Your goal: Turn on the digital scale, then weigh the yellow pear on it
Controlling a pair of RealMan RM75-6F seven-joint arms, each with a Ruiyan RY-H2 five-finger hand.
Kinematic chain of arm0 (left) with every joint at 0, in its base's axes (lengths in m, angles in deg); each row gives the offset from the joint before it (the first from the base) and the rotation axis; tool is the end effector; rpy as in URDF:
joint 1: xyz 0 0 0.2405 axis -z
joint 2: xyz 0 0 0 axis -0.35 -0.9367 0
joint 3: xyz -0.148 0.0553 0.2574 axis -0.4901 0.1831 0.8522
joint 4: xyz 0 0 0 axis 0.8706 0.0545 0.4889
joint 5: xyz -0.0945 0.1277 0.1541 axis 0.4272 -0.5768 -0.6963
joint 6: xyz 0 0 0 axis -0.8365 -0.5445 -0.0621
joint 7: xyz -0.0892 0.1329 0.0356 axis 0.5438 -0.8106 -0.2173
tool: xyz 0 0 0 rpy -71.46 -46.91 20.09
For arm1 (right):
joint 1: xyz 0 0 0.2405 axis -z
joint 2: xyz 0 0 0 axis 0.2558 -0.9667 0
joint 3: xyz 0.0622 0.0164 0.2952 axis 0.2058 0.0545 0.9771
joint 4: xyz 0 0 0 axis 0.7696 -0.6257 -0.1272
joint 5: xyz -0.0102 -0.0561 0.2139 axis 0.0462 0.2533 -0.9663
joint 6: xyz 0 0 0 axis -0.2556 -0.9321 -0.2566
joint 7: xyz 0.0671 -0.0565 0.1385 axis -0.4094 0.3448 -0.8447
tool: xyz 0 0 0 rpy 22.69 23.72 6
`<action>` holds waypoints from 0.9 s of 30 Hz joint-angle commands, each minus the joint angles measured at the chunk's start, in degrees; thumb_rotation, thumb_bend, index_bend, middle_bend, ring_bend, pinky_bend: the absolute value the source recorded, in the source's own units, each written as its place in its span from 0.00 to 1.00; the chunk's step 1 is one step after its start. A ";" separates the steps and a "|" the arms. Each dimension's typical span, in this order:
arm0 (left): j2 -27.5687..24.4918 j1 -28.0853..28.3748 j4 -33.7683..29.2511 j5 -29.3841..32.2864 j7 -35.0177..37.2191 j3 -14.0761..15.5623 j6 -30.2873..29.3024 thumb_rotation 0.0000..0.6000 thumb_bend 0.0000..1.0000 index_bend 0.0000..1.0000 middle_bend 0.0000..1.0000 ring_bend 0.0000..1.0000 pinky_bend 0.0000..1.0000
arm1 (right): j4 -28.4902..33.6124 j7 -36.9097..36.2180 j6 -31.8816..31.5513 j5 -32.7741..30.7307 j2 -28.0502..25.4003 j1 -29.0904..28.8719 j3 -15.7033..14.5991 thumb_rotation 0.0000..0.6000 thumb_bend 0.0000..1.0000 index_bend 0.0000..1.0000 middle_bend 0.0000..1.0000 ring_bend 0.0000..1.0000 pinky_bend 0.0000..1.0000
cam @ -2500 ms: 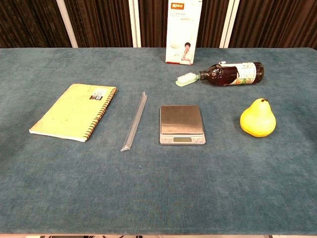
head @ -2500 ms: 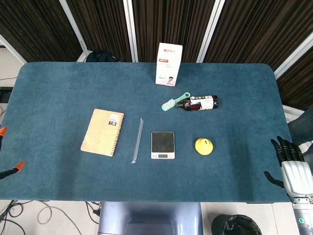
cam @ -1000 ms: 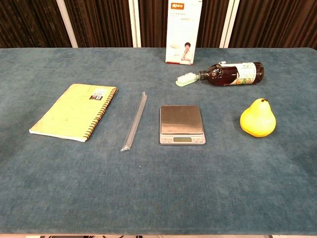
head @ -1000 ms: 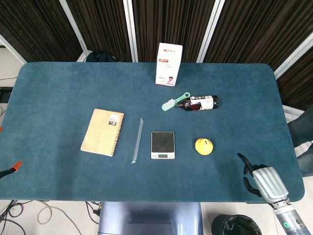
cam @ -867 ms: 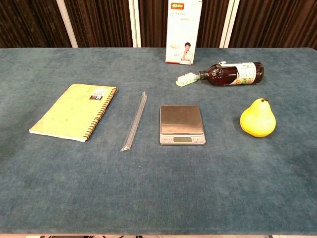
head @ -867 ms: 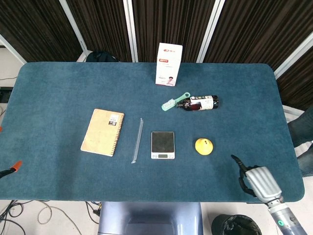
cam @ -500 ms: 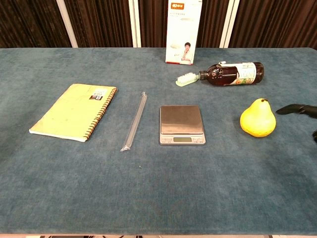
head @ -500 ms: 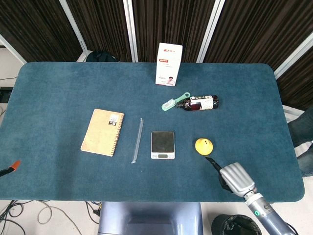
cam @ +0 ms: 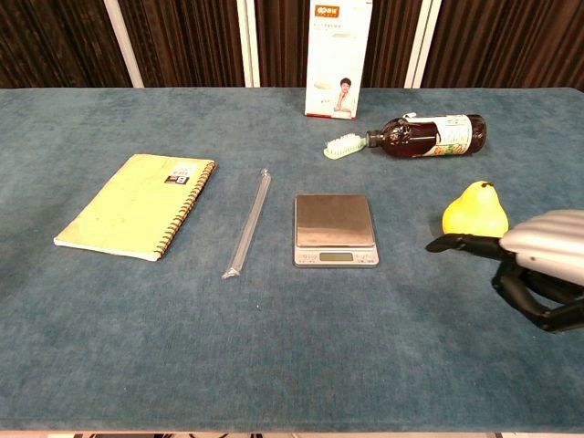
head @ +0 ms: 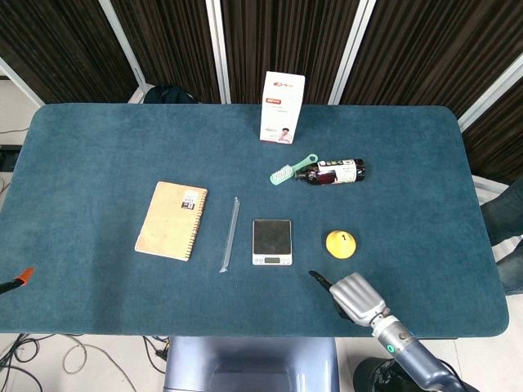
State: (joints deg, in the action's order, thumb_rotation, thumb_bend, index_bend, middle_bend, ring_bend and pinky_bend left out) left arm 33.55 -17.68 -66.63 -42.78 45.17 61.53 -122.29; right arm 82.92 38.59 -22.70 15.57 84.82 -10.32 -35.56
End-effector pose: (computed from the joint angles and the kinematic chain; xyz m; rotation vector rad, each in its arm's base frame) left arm -0.3662 0.2078 0.1982 -1.1833 -0.8253 -0.9443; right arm -0.2310 -0.2534 0.0087 2.1447 -0.9352 0.7110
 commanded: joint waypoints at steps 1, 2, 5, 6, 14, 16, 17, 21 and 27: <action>0.07 0.01 0.09 0.13 0.03 -0.04 0.07 1.00 0.00 0.03 0.00 0.00 0.03 | 0.36 5.50 0.62 -4.66 3.59 -1.93 1.45 1.00 0.93 0.00 0.74 0.79 0.72; 0.08 0.03 0.12 0.23 0.03 -0.03 0.21 1.00 0.00 0.03 0.00 0.00 0.03 | 0.51 6.82 0.64 -5.90 4.36 -2.36 1.64 1.00 0.93 0.00 0.74 0.79 0.72; 0.12 0.12 0.17 0.25 0.00 -0.03 0.40 1.00 0.00 0.03 0.00 0.00 0.03 | 0.58 9.84 0.50 -8.94 6.28 -3.47 2.01 1.00 0.93 0.00 0.74 0.79 0.72; 0.14 0.14 0.21 0.24 -0.02 -0.03 0.43 1.00 0.00 0.03 0.00 0.00 0.03 | 0.52 10.84 0.43 -9.98 7.00 -3.91 2.12 1.00 0.93 0.00 0.74 0.79 0.72; 0.34 0.29 0.38 0.61 -0.31 -0.17 0.72 1.00 0.00 0.03 0.00 0.00 0.03 | -0.69 17.21 -2.43 -17.07 12.28 -6.62 3.39 1.00 0.93 0.00 0.75 0.79 0.72; 0.38 0.34 0.44 0.62 -0.45 -0.14 0.83 1.00 0.00 0.03 0.00 0.00 0.03 | -0.90 18.12 -2.82 -18.58 13.17 -7.31 3.65 1.00 0.93 0.00 0.75 0.80 0.72; 0.42 0.37 0.46 0.65 -0.53 -0.14 0.89 1.00 0.00 0.03 0.00 0.00 0.03 | -1.00 18.63 -3.02 -19.38 13.63 -7.72 3.77 1.00 0.93 0.00 0.75 0.80 0.72; 0.59 0.44 0.53 0.85 -0.75 -0.19 1.05 1.00 0.00 0.03 0.00 0.00 0.03 | -1.09 20.54 -4.34 -22.09 15.30 -9.15 4.34 1.00 0.93 0.00 0.76 0.80 0.72; 0.87 0.52 0.54 0.74 -1.27 -0.05 1.12 1.00 0.00 0.03 0.00 0.00 0.03 | 0.02 22.99 -5.79 -25.50 17.06 -11.66 5.16 1.00 0.93 0.00 0.76 0.80 0.72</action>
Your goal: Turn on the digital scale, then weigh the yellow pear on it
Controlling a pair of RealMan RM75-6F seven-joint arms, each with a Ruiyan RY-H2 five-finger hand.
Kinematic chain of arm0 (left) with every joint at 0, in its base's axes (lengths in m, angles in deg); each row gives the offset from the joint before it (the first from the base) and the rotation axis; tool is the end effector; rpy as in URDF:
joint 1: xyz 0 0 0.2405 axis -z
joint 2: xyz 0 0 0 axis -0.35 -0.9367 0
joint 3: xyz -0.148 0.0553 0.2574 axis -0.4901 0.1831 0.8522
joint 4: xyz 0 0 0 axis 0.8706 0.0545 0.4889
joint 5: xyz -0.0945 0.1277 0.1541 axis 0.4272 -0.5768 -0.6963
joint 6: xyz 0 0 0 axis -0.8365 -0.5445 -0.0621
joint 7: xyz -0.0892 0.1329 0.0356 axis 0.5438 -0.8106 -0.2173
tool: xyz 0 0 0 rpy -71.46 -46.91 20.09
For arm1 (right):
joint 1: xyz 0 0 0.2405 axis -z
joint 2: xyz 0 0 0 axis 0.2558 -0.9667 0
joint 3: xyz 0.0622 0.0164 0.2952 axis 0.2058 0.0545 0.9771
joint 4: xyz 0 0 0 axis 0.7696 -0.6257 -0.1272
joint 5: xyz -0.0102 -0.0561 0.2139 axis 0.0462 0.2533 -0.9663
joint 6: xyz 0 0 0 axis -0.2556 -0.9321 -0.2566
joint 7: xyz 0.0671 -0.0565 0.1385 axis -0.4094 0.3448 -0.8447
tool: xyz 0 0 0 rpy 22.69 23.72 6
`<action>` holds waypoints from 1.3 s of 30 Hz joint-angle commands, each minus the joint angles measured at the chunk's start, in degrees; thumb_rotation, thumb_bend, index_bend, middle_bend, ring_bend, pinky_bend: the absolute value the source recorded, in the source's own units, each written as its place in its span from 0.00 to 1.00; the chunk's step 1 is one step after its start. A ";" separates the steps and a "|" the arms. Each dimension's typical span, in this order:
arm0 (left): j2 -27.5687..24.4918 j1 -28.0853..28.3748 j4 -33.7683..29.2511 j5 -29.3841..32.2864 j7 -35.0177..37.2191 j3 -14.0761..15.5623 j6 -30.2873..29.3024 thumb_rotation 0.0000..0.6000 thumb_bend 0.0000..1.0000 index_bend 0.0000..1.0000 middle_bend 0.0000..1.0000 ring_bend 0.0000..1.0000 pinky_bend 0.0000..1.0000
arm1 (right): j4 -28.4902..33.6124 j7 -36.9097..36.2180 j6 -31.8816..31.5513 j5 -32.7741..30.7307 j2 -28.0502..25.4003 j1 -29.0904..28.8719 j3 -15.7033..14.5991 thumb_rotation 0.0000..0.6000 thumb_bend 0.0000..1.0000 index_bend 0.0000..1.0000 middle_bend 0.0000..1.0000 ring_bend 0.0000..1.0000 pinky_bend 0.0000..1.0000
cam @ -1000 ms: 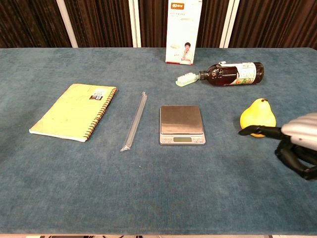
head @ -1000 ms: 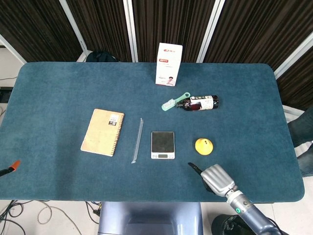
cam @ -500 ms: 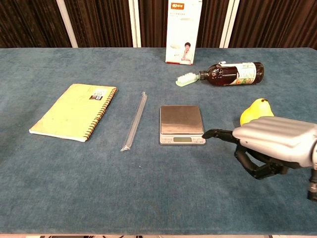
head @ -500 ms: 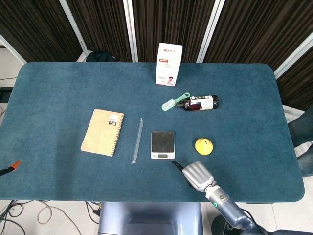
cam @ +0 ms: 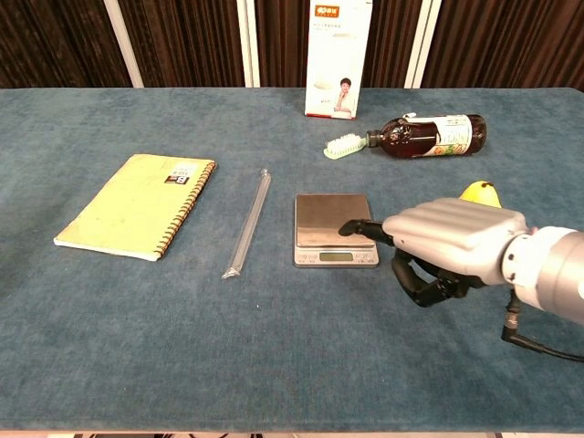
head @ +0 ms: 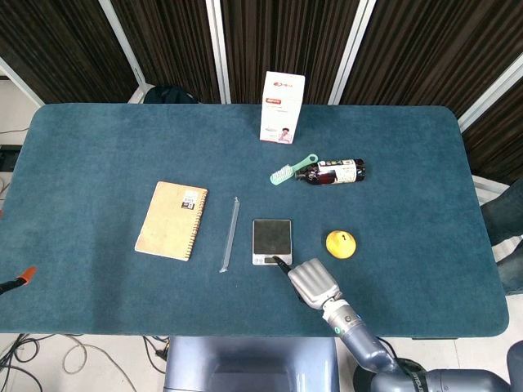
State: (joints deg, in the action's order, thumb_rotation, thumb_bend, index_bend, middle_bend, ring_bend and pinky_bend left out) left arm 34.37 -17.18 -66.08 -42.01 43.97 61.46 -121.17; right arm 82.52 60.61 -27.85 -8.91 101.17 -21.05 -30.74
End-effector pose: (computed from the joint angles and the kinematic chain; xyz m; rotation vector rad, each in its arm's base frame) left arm -0.3687 0.2116 0.1920 -1.1905 -0.8311 -0.9204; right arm -0.1552 -0.2918 -0.0629 2.1037 -0.9135 0.7134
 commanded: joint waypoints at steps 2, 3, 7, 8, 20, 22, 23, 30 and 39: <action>0.11 0.01 -0.03 -0.08 -0.15 0.05 -0.03 1.00 0.00 0.03 0.00 0.00 0.03 | 0.58 1.59 -0.93 -1.76 1.19 -1.57 0.50 1.00 0.93 0.00 0.76 0.80 0.72; 0.12 0.01 -0.02 -0.11 -0.18 0.07 -0.03 1.00 0.00 0.03 0.00 0.00 0.03 | 0.59 1.93 -1.04 -2.17 1.51 -1.96 0.63 1.00 0.93 0.00 0.76 0.80 0.72; 0.21 0.08 0.02 -0.02 -0.40 0.11 0.16 1.00 0.00 0.03 0.00 0.00 0.03 | 0.13 3.76 -1.60 -5.10 3.50 -4.07 1.18 1.00 0.93 0.00 0.76 0.80 0.72; 0.23 0.10 0.02 0.01 -0.43 0.11 0.21 1.00 0.00 0.03 0.00 0.00 0.03 | -0.01 4.06 -1.65 -5.64 3.89 -4.44 1.22 1.00 0.93 0.00 0.76 0.80 0.72; 0.09 0.10 0.16 0.47 0.01 -0.16 0.31 1.00 0.00 0.03 0.00 0.00 0.03 | -3.82 5.68 -2.69 -11.50 8.39 -8.55 0.59 1.00 0.93 0.00 0.76 0.81 0.72; 0.08 0.11 0.20 0.56 0.04 -0.21 0.35 1.00 0.00 0.03 0.00 0.00 0.03 | -4.29 5.37 -2.88 -11.83 8.73 -8.95 0.51 1.00 0.93 0.00 0.76 0.81 0.72; 0.09 0.13 0.22 0.60 0.05 -0.22 0.40 1.00 0.00 0.03 0.00 0.00 0.03 | -4.51 5.27 -3.01 -11.97 8.89 -9.14 0.45 1.00 0.93 0.00 0.76 0.81 0.72; 0.13 0.20 0.23 0.66 -0.08 -0.21 0.54 1.00 0.00 0.03 0.00 0.00 0.05 | -5.44 4.83 -3.55 -12.58 9.64 -10.24 -0.17 1.00 0.93 0.00 0.77 0.81 0.72; 0.11 0.09 0.05 0.87 -0.34 -0.35 0.27 1.00 0.00 0.03 0.00 0.00 0.05 | -5.75 3.77 -4.30 -12.51 9.73 -10.84 -1.28 1.00 0.93 0.00 0.77 0.81 0.72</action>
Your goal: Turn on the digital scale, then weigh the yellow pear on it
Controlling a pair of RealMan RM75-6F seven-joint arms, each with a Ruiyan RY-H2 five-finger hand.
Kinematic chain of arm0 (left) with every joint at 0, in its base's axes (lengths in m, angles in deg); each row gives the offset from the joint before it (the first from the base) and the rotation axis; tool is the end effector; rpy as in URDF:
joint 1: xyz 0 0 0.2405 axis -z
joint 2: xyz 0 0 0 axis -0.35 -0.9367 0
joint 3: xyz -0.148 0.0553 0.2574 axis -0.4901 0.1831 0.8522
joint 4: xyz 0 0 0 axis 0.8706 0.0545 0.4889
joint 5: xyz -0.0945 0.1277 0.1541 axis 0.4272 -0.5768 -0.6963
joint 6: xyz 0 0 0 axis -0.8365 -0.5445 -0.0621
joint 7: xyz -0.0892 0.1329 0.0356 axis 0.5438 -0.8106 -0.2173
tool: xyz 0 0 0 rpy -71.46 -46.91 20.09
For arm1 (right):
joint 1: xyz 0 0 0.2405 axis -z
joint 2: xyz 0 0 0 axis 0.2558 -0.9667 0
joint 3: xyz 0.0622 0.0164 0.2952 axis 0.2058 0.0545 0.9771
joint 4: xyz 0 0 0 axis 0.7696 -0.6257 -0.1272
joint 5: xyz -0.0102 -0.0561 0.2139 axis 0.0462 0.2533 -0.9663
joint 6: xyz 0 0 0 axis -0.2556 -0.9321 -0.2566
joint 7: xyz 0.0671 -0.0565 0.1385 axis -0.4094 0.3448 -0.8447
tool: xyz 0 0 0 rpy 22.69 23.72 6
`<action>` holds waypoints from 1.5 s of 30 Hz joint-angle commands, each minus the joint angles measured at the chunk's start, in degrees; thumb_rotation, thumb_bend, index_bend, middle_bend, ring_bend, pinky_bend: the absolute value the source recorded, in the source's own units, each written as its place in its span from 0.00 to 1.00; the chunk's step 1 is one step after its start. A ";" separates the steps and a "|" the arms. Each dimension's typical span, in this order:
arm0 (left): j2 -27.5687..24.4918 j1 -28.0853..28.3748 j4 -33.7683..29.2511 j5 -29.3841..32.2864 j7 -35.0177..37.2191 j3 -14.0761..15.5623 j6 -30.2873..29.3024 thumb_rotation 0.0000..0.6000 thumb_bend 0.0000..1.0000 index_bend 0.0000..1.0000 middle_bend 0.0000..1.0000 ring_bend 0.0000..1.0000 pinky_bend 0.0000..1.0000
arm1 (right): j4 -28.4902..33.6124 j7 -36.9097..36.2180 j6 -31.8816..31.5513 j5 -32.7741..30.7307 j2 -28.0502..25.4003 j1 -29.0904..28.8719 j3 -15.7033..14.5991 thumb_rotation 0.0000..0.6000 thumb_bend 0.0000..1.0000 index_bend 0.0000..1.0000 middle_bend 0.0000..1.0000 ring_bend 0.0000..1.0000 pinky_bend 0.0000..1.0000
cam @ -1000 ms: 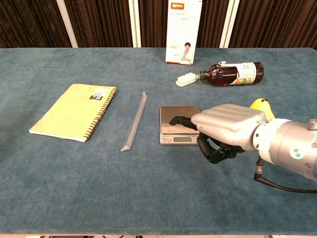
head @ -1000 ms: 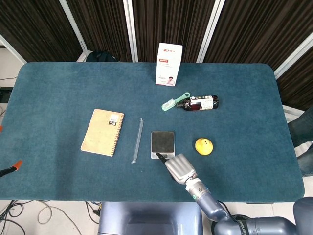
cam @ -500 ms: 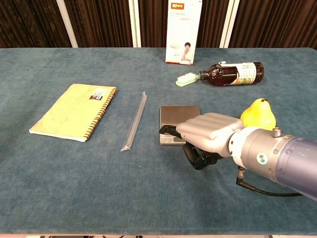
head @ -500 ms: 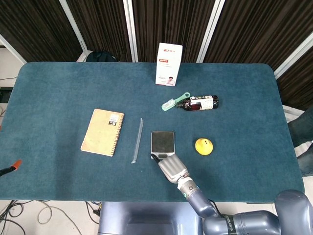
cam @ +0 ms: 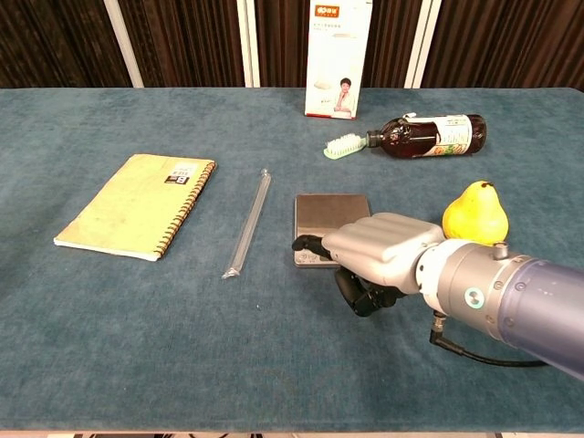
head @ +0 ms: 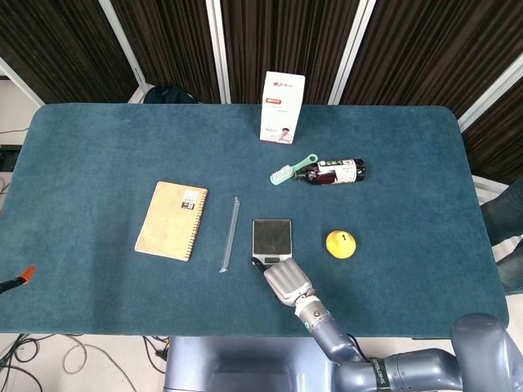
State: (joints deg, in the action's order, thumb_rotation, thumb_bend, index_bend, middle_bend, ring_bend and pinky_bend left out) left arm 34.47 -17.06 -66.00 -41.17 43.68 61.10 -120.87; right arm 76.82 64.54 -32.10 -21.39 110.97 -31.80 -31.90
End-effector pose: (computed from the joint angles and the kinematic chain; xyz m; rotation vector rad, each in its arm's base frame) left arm -0.3704 0.2134 0.1927 -1.1796 -0.8328 -0.9120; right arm -0.1163 -0.3043 -0.1163 2.1389 -0.9206 0.6553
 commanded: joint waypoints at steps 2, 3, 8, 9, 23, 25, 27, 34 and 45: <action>-0.04 -0.04 -0.10 0.06 -0.08 0.01 0.00 1.00 0.00 0.03 0.00 0.00 0.05 | -0.13 -0.35 -0.10 -0.04 -0.14 -0.21 -0.29 1.00 0.93 0.00 0.77 0.81 0.72; -0.04 -0.03 -0.12 0.07 -0.13 0.01 0.01 1.00 0.00 0.03 0.00 0.00 0.05 | -0.16 -0.43 -0.12 -0.05 -0.16 -0.28 -0.42 1.00 0.93 0.00 0.77 0.81 0.72; 0.04 -0.03 -0.15 0.03 -0.41 0.01 -0.08 1.00 0.00 0.03 0.00 0.00 0.05 | -0.46 -1.10 -0.02 -0.14 -0.16 -0.54 -0.92 1.00 0.93 0.00 0.77 0.81 0.72; 0.09 -0.04 -0.14 0.05 -0.49 -0.03 -0.16 1.00 0.00 0.03 0.00 0.00 0.05 | -0.59 -1.23 -0.02 -0.14 -0.17 -0.58 -1.02 1.00 0.93 0.00 0.77 0.81 0.72; 0.27 -0.03 -0.11 0.07 -0.80 -0.10 -0.32 1.00 0.00 0.03 0.00 0.00 0.05 | -1.35 -2.19 -0.04 -0.28 0.01 -1.17 -1.81 1.00 0.93 0.00 0.77 0.81 0.72; 0.28 -0.02 -0.07 0.19 -0.79 -0.16 -0.29 1.00 0.00 0.03 0.00 0.00 0.05 | -1.47 -2.33 -0.02 -0.29 0.04 -1.24 -1.96 1.00 0.93 0.00 0.77 0.81 0.72; 0.29 0.00 -0.04 0.28 -0.81 -0.17 -0.18 1.00 0.00 0.03 0.00 0.00 0.05 | -1.60 -2.49 0.04 -0.29 0.09 -1.30 -2.07 1.00 0.93 0.00 0.77 0.81 0.72; 0.33 0.05 -0.07 0.38 -0.91 -0.23 -0.13 1.00 0.00 0.03 0.00 0.00 0.05 | -2.02 -2.75 0.16 -0.45 0.33 -1.59 -2.32 1.00 0.93 0.00 0.77 0.81 0.72; 0.39 -0.01 -0.03 0.20 -0.71 -0.26 -0.39 1.00 0.00 0.03 0.00 0.00 0.05 | -2.29 -3.33 0.00 0.10 0.50 -1.61 -3.13 1.00 0.93 0.05 0.77 0.82 0.72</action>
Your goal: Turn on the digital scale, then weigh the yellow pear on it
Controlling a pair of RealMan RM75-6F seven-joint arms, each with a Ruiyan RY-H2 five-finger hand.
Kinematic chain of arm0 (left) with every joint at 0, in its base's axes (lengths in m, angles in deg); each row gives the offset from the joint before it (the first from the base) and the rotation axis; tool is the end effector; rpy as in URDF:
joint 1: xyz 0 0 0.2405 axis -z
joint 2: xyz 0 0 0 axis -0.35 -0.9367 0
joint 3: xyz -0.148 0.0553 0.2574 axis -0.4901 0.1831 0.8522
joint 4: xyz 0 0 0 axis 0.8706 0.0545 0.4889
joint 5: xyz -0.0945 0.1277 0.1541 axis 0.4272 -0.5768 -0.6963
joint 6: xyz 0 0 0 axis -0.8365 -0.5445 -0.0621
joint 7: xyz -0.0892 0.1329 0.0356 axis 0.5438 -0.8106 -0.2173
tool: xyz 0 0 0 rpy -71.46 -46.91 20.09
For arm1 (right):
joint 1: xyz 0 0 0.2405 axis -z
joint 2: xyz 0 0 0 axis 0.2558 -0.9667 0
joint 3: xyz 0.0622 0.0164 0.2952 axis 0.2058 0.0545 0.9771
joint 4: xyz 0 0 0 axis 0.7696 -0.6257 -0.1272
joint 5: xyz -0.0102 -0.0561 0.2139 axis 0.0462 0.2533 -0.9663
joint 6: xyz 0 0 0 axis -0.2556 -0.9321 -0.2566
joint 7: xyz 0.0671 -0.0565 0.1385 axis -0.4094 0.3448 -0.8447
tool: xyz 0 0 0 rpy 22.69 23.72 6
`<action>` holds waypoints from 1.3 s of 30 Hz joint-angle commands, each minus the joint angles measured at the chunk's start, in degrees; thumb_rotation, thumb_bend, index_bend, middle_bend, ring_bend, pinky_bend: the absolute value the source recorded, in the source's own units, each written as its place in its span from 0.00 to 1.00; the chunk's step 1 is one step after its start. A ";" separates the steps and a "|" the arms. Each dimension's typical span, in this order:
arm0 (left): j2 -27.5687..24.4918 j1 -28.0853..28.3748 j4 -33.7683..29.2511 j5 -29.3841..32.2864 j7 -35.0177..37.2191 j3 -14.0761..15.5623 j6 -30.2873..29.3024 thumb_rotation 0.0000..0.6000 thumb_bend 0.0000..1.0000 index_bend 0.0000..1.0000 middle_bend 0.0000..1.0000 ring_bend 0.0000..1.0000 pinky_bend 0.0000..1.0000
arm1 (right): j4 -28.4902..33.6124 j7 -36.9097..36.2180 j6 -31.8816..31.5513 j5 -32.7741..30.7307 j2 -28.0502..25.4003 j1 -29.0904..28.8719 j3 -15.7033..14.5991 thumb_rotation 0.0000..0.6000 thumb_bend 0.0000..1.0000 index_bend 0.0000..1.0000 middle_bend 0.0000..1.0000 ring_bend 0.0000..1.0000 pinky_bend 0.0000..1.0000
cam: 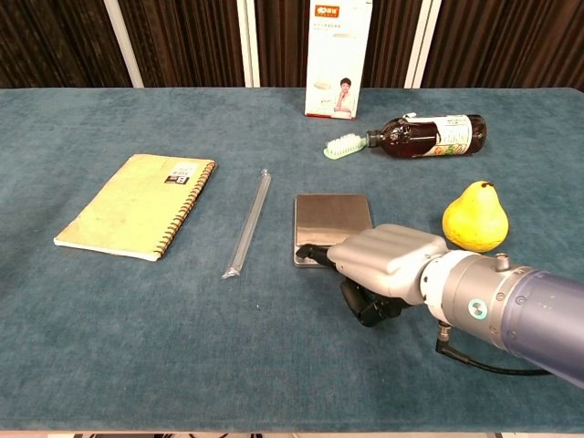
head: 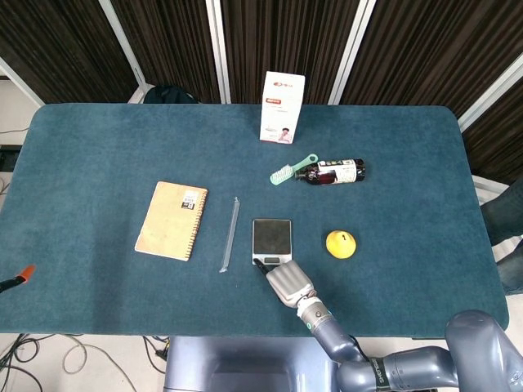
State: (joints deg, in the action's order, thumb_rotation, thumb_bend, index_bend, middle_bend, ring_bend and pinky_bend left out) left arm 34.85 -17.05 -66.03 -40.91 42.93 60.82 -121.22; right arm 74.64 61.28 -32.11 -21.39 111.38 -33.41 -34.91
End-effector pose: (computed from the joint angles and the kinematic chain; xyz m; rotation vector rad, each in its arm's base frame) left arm -0.3699 0.2141 0.1921 -1.1714 -0.8239 -0.9099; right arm -0.1257 -0.3030 -0.1242 2.1591 -0.9249 0.6288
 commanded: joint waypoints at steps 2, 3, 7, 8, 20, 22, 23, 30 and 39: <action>0.01 -0.03 0.02 -0.03 0.06 0.02 -0.03 1.00 0.00 0.03 0.00 0.00 0.05 | -0.27 -0.11 0.04 0.14 0.23 -0.05 -0.20 1.00 0.93 0.08 0.77 0.82 0.72; 0.00 -0.03 0.03 0.02 0.06 0.00 -0.01 1.00 0.00 0.03 0.00 0.00 0.05 | -0.38 -0.13 0.05 0.12 0.31 -0.08 -0.22 1.00 0.93 0.10 0.77 0.82 0.72; -0.01 -0.04 0.02 0.09 0.11 -0.04 -0.01 1.00 0.00 0.03 0.00 0.00 0.05 | -0.65 -0.10 0.11 -0.02 0.50 -0.16 -0.30 1.00 0.93 0.14 0.77 0.82 0.72; -0.02 -0.04 0.02 0.08 0.10 -0.04 -0.01 1.00 0.00 0.03 0.00 0.00 0.05 | -0.71 -0.06 0.12 -0.05 0.53 -0.19 -0.34 1.00 0.93 0.14 0.77 0.82 0.72; -0.02 -0.01 0.02 0.10 0.12 -0.04 0.07 1.00 0.00 0.03 0.00 0.00 0.06 | -0.92 0.10 0.24 -1.19 0.62 -0.37 -0.63 1.00 0.93 0.19 0.78 0.83 0.72; -0.01 0.00 -0.01 0.13 0.04 -0.02 0.14 1.00 0.00 0.03 0.00 0.00 0.06 | -0.97 0.09 0.38 -1.42 0.67 -0.44 -0.69 1.00 0.93 0.21 0.78 0.83 0.72; -0.01 0.01 -0.01 0.14 0.01 -0.01 0.16 1.00 0.00 0.03 0.00 0.00 0.06 | -1.00 0.08 0.39 -1.44 0.68 -0.46 -0.69 1.00 0.93 0.21 0.78 0.83 0.72; -0.04 0.00 -0.09 0.20 -0.10 -0.02 0.15 1.00 0.00 0.03 0.00 0.00 0.06 | -0.68 0.05 0.02 -1.08 0.60 -0.64 -0.45 1.00 0.93 0.20 0.78 0.83 0.72; -0.22 -0.09 -0.15 0.29 0.21 -0.09 0.09 1.00 0.00 0.03 0.00 0.00 0.06 | 0.40 -2.58 -2.03 2.08 -0.04 0.11 1.02 1.00 0.93 0.07 0.74 0.79 0.72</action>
State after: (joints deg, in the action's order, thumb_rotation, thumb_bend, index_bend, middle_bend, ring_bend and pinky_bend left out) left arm 34.63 -17.14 -66.19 -40.62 43.14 60.73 -121.13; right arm 74.79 59.09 -33.84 -19.77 111.59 -33.48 -34.11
